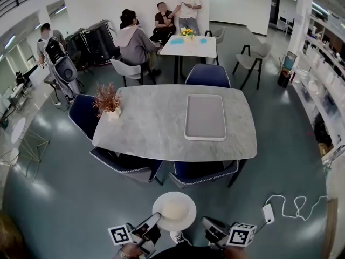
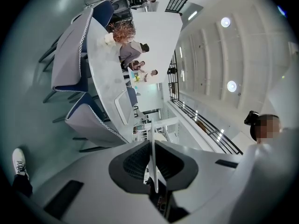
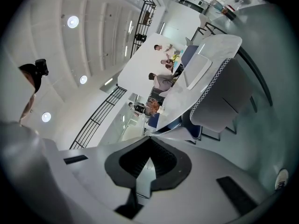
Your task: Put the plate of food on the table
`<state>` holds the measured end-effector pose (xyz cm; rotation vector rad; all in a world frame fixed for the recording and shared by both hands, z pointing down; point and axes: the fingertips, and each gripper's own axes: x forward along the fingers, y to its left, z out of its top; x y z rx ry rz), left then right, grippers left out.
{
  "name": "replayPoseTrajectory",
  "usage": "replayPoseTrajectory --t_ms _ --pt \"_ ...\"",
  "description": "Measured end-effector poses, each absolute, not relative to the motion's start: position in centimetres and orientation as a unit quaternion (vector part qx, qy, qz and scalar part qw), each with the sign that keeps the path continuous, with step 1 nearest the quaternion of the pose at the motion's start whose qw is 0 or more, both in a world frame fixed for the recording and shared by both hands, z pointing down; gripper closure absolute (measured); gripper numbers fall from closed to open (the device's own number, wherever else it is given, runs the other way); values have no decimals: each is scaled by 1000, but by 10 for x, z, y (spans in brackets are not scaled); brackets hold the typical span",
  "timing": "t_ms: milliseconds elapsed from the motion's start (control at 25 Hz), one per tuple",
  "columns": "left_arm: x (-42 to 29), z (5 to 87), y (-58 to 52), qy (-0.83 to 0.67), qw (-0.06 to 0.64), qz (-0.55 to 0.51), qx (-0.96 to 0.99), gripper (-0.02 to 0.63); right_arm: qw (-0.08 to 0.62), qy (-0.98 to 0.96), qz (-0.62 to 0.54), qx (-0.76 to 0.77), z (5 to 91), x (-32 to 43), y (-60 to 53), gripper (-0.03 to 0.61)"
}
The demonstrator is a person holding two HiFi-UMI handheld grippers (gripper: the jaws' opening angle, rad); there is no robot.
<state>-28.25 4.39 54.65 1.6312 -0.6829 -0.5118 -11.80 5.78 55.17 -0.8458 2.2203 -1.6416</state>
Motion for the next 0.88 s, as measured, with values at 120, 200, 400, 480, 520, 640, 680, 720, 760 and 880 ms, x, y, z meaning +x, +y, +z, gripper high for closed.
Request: replayPoseTrajectory --t_ms 120,200,400,480,520,640,680,720,760,880 --pt "-300 549 37 -294 604 -221 707 584 126 758 -567 -296 558 -132 55 568" --pt "-310 549 30 -293 603 -222 708 584 136 756 -569 -294 556 -140 51 568" --pt "-321 546 18 -289 602 -229 708 584 126 762 -553 -312 550 -140 42 568" --pt "-321 544 14 -288 600 -232 710 584 124 764 -549 -314 547 -140 40 568" --pt "-320 543 12 -287 599 -233 710 584 125 764 -551 -313 547 -139 39 568" --pt "-316 541 7 -284 598 -234 712 584 121 768 -542 -319 543 -132 32 568" --pt "-314 540 5 -284 598 -234 713 584 117 772 -535 -323 541 -129 29 568" --pt "-312 539 3 -284 598 -234 712 584 114 775 -529 -327 539 -125 26 568" --pt "-309 538 1 -285 598 -234 712 584 112 776 -526 -329 537 -121 22 568" --pt "-297 536 -9 -291 597 -235 710 584 132 769 -543 -311 534 -113 13 568"
